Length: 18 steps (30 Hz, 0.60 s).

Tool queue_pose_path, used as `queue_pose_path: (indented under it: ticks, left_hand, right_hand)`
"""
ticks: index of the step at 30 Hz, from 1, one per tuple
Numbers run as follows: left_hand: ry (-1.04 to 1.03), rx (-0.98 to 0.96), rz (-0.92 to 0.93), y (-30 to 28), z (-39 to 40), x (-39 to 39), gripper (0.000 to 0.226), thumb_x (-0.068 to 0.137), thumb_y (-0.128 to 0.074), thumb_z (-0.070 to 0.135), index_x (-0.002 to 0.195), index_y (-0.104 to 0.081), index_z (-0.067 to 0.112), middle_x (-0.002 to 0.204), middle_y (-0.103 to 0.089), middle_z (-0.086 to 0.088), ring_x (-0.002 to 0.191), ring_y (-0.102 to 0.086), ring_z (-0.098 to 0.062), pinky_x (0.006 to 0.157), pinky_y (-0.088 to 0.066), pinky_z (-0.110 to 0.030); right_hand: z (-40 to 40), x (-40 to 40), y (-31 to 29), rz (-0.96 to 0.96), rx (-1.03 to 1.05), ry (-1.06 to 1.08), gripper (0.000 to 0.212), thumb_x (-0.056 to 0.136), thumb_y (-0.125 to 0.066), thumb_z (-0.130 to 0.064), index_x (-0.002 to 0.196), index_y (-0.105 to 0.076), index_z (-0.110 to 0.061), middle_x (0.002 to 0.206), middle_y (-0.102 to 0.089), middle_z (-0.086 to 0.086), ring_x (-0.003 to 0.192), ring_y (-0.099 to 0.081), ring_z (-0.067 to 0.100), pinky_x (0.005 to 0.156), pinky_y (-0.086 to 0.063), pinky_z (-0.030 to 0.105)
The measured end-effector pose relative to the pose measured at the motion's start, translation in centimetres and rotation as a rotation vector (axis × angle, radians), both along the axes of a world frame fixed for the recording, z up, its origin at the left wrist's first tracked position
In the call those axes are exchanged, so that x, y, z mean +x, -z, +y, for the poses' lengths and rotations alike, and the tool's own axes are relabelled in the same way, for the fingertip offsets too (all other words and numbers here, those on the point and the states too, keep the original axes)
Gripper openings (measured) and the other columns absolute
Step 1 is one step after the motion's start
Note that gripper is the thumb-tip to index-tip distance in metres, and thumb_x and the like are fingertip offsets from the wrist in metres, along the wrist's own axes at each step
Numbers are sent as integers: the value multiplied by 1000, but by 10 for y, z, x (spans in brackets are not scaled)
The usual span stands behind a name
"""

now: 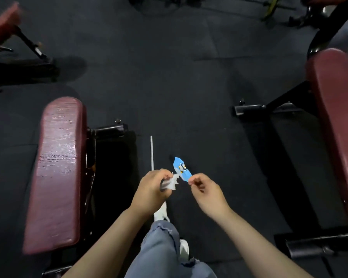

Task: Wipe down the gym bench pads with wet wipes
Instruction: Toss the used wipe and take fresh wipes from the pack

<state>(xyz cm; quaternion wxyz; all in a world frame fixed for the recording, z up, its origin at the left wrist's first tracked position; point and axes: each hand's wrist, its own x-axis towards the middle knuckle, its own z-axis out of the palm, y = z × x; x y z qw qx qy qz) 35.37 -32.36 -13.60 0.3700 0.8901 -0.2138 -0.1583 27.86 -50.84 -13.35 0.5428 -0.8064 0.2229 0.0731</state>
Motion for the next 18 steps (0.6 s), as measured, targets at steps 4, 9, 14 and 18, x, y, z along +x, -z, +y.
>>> queue_pose_path:
  ticks: [4,9,14,18]
  left_hand:
    - [-45,101,44,35,-9,57,26,77,-72,14,102,-68,19,100,-66,7,96,-58,-19,88,-47,-36]
    - [-70,210,122,83,-19,134,23,83,-72,29,105,-70,21,92,-60,8,94,-57,-18,84,-47,-35]
    - [-118,250,169,151,-30,200,24,85,-70,27,107,-64,19,94,-61,6,90,-58,-20,80,-48,-37]
    - [-185,234,250,227,-39,224,22,84,-72,27,100,-57,25,88,-60,13,83,-58,-12,71,-45,-28]
  right_hand:
    - [-32,49,41,173,-120,-6,17,89,-56,-13,97,-63,-25,94,-64,-12,78,-60,0,70,-44,11]
    - [-65,109,109,377,-161,26,15,90,-54,-14,95,-60,-27,92,-63,-8,83,-60,8,68,-41,17]
    - [-85,162,197,530,-153,6,17,90,-51,-13,100,-62,-22,87,-60,-10,89,-60,14,74,-41,21]
    - [-94,193,285,580,-128,-40,19,90,-46,-16,99,-59,-27,93,-64,-8,77,-59,5,57,-41,17]
